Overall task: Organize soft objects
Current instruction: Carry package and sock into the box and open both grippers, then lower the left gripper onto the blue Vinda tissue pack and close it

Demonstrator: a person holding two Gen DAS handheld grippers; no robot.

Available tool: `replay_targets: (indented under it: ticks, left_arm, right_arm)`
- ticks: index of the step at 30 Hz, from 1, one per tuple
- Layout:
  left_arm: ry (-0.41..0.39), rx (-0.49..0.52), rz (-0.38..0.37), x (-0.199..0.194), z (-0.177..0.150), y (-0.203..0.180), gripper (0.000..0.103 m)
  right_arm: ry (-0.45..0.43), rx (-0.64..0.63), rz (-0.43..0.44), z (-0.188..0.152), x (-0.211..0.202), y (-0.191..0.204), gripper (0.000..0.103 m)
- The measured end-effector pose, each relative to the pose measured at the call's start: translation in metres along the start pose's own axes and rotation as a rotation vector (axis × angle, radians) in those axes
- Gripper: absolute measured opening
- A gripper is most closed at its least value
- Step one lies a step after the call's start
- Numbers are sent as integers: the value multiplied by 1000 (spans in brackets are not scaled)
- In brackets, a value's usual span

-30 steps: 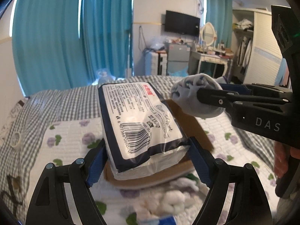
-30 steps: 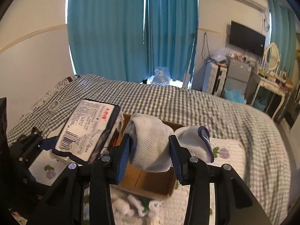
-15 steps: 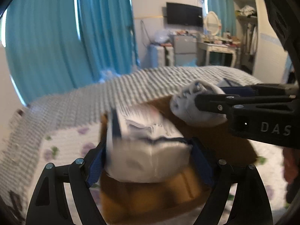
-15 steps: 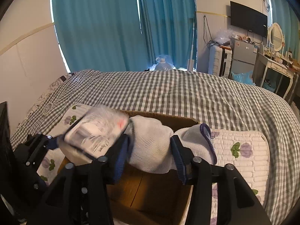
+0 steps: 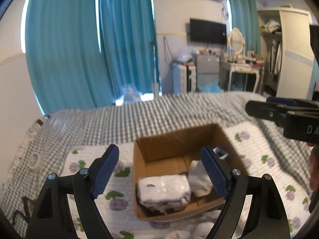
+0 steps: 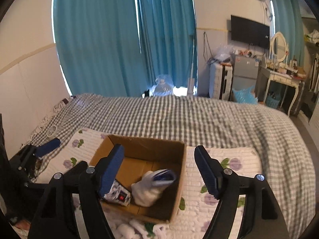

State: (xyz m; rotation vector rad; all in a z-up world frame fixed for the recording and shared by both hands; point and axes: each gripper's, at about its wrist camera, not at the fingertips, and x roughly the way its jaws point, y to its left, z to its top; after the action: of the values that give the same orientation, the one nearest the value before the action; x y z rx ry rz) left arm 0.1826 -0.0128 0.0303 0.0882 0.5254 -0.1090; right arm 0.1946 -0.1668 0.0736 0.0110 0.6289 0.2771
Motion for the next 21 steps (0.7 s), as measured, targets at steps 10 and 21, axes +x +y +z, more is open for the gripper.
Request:
replay_targets:
  ticks: [10, 21]
  left_arm:
    - [-190, -57, 24, -120, 14, -3, 86]
    - [-119, -85, 51, -132, -28, -23, 86]
  right_arm:
    - [-86, -56, -18, -8, -126, 12, 90]
    - [-36, -120, -43, -64, -165, 13, 93]
